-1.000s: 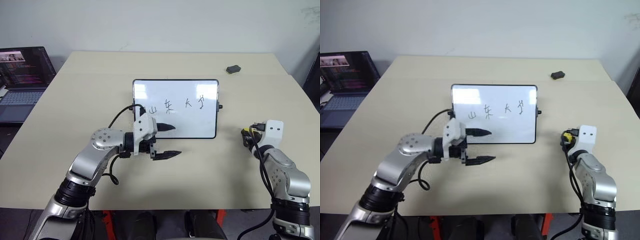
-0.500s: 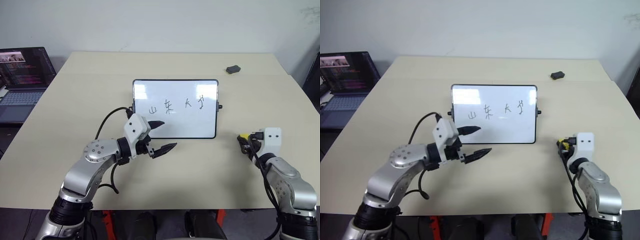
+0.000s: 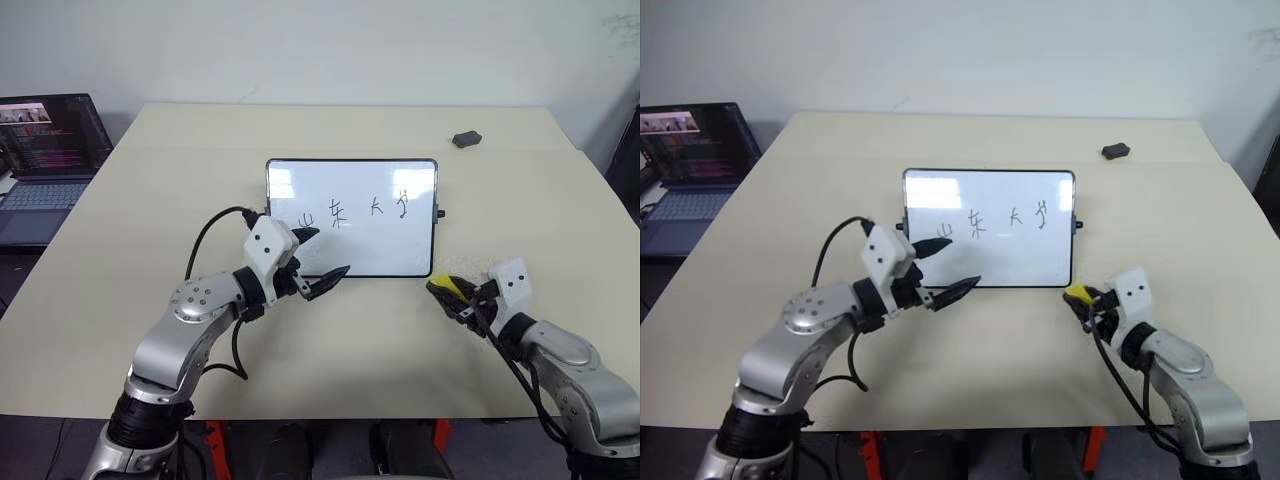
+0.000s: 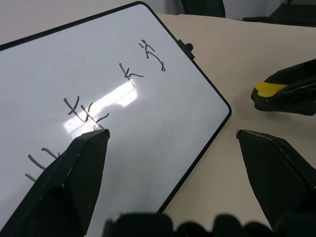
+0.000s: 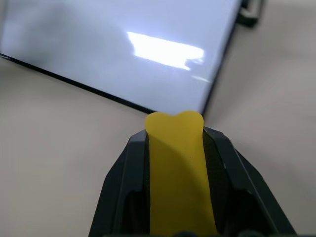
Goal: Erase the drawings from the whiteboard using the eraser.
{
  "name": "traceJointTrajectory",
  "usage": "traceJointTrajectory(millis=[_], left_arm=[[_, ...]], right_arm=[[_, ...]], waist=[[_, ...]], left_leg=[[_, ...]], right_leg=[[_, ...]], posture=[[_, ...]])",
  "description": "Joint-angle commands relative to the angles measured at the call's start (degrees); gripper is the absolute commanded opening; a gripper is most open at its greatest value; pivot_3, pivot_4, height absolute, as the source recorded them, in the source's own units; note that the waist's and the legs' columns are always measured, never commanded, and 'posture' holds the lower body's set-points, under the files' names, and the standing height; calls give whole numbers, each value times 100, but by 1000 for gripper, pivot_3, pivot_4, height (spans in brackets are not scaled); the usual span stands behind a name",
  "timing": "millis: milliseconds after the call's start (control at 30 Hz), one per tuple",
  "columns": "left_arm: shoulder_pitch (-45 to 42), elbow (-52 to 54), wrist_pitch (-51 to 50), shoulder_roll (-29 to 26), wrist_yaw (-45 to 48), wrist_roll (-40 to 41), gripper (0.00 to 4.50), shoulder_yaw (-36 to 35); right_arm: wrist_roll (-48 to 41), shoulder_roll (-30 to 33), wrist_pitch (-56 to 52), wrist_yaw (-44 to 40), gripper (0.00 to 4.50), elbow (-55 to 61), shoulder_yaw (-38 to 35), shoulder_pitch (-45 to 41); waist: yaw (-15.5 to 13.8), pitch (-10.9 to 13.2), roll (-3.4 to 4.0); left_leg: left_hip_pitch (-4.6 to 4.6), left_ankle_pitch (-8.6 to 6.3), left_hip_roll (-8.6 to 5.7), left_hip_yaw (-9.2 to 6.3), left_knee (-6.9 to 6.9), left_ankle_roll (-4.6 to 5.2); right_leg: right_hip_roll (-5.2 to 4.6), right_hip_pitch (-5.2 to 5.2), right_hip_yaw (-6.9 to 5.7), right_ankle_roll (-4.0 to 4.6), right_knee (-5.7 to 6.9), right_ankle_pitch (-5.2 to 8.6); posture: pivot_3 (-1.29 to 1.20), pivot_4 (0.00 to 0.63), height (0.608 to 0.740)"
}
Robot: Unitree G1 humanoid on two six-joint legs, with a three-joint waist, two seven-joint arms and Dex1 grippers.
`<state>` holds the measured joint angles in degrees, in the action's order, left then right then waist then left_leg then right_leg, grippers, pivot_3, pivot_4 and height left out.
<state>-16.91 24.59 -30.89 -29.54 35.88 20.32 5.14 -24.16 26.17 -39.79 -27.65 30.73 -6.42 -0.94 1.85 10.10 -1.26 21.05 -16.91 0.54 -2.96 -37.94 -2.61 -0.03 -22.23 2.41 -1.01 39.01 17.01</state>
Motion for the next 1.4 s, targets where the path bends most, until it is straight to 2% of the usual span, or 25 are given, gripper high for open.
traceJointTrajectory(millis=[33, 233, 600, 867, 1067, 1400], left_arm=[[-193, 88, 37, -45, 61, 35, 4500, -114], [-258, 42, 23, -85, 183, 37, 4500, -51], [-307, 168, -104, -127, 313, 58, 4500, 30], [-346, 142, -127, -158, 417, 68, 4500, 2], [-389, 101, -90, -145, 443, 45, 4500, 14], [-283, 164, -61, -137, 388, 5, 4500, -13]], right_arm=[[-183, -136, 239, 133, 1123, 150, -181, -721], [663, -612, 1392, 773, 1122, -1217, 25, -2197], [1585, -921, 3398, 953, 1120, -3421, 276, -3267], [1945, -1442, 4136, 1048, 1120, -4449, 615, -3429], [1985, -1635, 4098, 1081, 1120, -5171, 679, -3376], [2121, -1660, 3755, 949, 1120, -5181, 962, -2623]], waist=[[6, 0, 0], [-6, 1, -2], [-7, 1, -2], [3, 1, -1], [1, -1, -2], [11, -40, -27]], left_leg=[[-2, 0, 0, 3, -2, 0], [-4, 0, 1, -1, 1, -1], [7, 0, 0, 3, 1, 0], [5, 0, 2, 4, 1, 0], [0, 0, 0, 6, -3, 0], [-56, 1, 3, 4, -6, 0]], right_leg=[[0, 0, 2, -1, 2, -1], [3, 2, -2, -1, -1, -1], [-4, -8, -1, 0, -2, -2], [-4, -8, 1, 1, 1, -3], [-6, -4, 3, 2, 2, -4], [-4, 48, 1, 2, 7, -10]], posture=[[0, 150, 740], [0, 150, 740], [0, 150, 740], [0, 150, 740], [0, 150, 740], [0, 150, 740]])
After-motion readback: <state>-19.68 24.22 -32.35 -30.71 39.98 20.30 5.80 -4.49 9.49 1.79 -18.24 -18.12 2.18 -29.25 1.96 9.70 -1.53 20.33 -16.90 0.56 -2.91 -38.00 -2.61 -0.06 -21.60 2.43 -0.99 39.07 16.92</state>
